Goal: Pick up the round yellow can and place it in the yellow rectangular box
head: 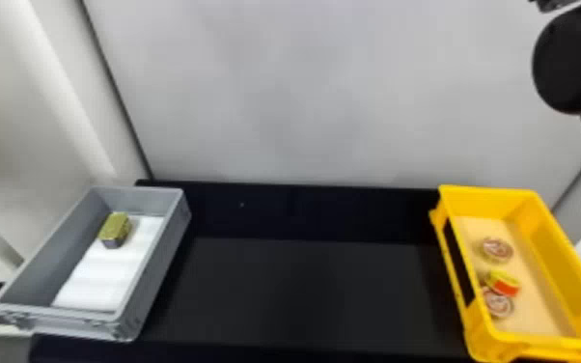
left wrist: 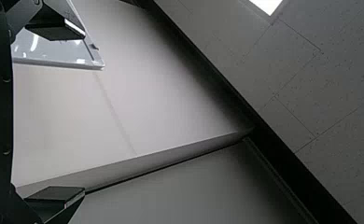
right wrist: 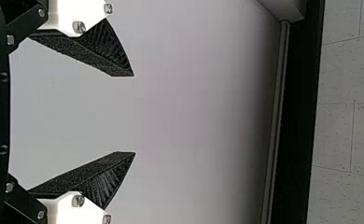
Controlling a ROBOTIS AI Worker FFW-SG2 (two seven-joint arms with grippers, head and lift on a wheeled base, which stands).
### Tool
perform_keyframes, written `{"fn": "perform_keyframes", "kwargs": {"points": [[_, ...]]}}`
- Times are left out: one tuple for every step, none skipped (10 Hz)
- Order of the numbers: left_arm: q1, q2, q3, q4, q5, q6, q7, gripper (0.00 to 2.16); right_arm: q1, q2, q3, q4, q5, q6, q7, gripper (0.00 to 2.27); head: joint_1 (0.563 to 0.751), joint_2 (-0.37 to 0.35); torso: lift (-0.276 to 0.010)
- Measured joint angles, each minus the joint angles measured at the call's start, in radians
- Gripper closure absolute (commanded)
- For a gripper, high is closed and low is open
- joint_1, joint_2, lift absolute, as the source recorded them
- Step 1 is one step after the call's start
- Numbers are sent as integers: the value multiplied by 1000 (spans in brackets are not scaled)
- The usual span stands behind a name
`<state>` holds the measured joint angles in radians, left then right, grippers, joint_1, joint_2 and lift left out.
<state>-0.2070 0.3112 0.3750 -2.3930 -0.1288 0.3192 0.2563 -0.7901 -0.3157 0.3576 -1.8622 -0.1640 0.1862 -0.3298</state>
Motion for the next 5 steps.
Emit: {"fn": "perform_keyframes", "kwargs": {"points": [[-1,1,-1,0,0,0,0,105,0,0,0,0,0,-1,0,220,694,54,0],[-2,1,-1,0,0,0,0,105,0,0,0,0,0,-2,0,220,694,54,0],[-2,2,-2,0,0,0,0,105,0,0,0,0,0,-2,0,220,694,54,0],[-2,2,-2,0,0,0,0,105,0,0,0,0,0,-2,1,220,694,54,0],[-2,2,-2,0,0,0,0,105,0,0,0,0,0,-3,1,220,694,54,0]]}}
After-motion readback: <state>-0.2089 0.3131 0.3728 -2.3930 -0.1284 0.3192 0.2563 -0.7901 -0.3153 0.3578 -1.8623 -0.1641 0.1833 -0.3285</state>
